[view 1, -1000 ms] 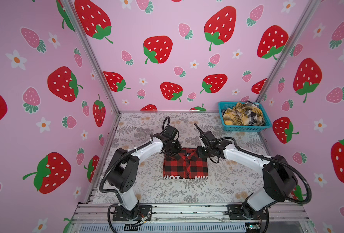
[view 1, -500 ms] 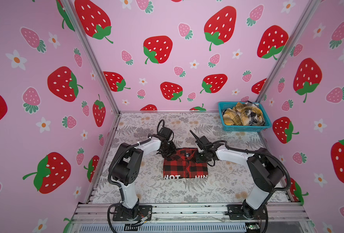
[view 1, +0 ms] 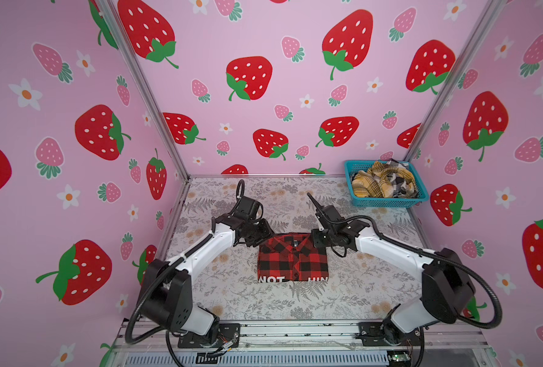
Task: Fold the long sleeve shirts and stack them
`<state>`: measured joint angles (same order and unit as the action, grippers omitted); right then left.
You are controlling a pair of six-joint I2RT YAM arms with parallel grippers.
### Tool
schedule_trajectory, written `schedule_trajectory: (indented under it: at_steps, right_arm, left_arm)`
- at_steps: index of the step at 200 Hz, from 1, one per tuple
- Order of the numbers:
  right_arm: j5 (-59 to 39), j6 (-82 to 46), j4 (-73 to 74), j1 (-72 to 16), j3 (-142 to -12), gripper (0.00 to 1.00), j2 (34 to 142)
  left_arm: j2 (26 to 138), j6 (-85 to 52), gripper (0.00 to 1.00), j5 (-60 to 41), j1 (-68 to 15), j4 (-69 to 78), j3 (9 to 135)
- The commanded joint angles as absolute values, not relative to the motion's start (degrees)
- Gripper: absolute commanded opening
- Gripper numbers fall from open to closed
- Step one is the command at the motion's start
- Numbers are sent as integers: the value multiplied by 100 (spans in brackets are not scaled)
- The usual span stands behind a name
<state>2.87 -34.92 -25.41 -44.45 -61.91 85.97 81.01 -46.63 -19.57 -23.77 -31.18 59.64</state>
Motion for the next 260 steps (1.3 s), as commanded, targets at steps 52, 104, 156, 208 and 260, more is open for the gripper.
schedule_trajectory:
  at_steps: [52, 104, 156, 208, 260]
  right_arm:
    - [410, -3950, -2296, -4328, -5096, 39, 8071]
    - [335, -4378, -1620, -4143, -4271, 37, 7858]
    - [113, -4474, -1216, -3926, -3949, 37, 7914]
    - [163, -4537, -981, -3929, -3805, 36, 7997]
    - [323, -4698, -791, -3918, -3552, 37, 7744]
  left_arm:
    - [7960, -4859, 34, -3035, -2343, -2882, 4725]
    - [8769, -4930, 26, -3016, -1969, -2280, 4370]
    - [8946, -4913, 23, -3261, -1579, -1973, 3819]
    - [8410, -4622, 33, -3196, -1364, -2361, 3990]
    - [6746, -4176, 43, -1567, -1336, -3301, 4432]
